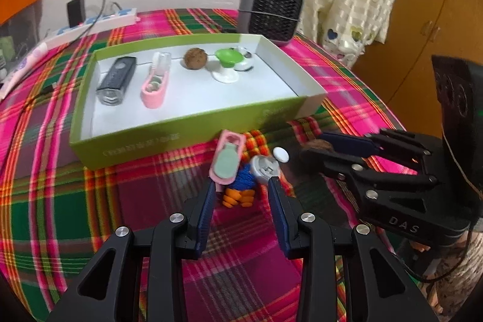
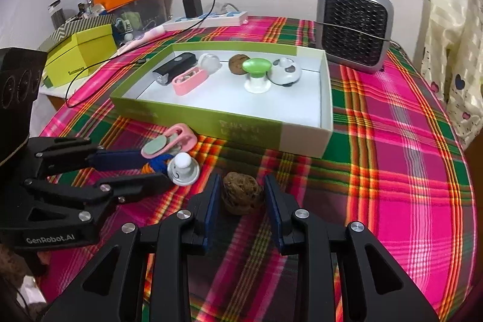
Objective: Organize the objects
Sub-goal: 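Grasp the brown walnut with the right tool, then grasp the pink case with grey lid with the left tool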
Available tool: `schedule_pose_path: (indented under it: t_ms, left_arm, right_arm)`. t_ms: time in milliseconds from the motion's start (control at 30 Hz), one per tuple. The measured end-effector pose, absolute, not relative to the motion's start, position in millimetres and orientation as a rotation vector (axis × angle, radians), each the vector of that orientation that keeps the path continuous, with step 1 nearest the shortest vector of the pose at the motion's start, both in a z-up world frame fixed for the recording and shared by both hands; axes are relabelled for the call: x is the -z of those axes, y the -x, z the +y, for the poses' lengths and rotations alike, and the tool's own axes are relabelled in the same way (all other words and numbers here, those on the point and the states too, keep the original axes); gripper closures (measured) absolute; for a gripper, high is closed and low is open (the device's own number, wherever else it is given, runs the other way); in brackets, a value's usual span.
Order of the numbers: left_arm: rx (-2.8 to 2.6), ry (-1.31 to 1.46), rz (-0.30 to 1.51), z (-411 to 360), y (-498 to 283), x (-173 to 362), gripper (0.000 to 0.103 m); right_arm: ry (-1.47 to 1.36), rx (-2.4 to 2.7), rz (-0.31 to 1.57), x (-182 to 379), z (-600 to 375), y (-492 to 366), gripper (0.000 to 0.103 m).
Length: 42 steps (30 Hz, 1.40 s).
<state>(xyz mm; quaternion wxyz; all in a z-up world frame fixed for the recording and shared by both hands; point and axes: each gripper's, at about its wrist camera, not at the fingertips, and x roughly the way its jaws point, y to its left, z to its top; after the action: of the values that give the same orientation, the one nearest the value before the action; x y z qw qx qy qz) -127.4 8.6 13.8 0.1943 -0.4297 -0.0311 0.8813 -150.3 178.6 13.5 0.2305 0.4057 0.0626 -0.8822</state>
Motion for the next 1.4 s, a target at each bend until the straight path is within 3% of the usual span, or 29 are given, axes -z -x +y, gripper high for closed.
schedule_pose_path:
  t_ms: [1133,1400]
  left_arm:
    - [-2.519,1.256,0.048,16.2,160.8,-14.8,0.07]
    - [-2.544,1.259,0.014,10.1,157.3,-14.1,0.087]
  right_arm:
    - [-1.118,2.41,0.136,-12.9,183.2,152.2,0.072]
    - [-1.116,2.416,0.15,-13.0,181.0,150.3,0.072]
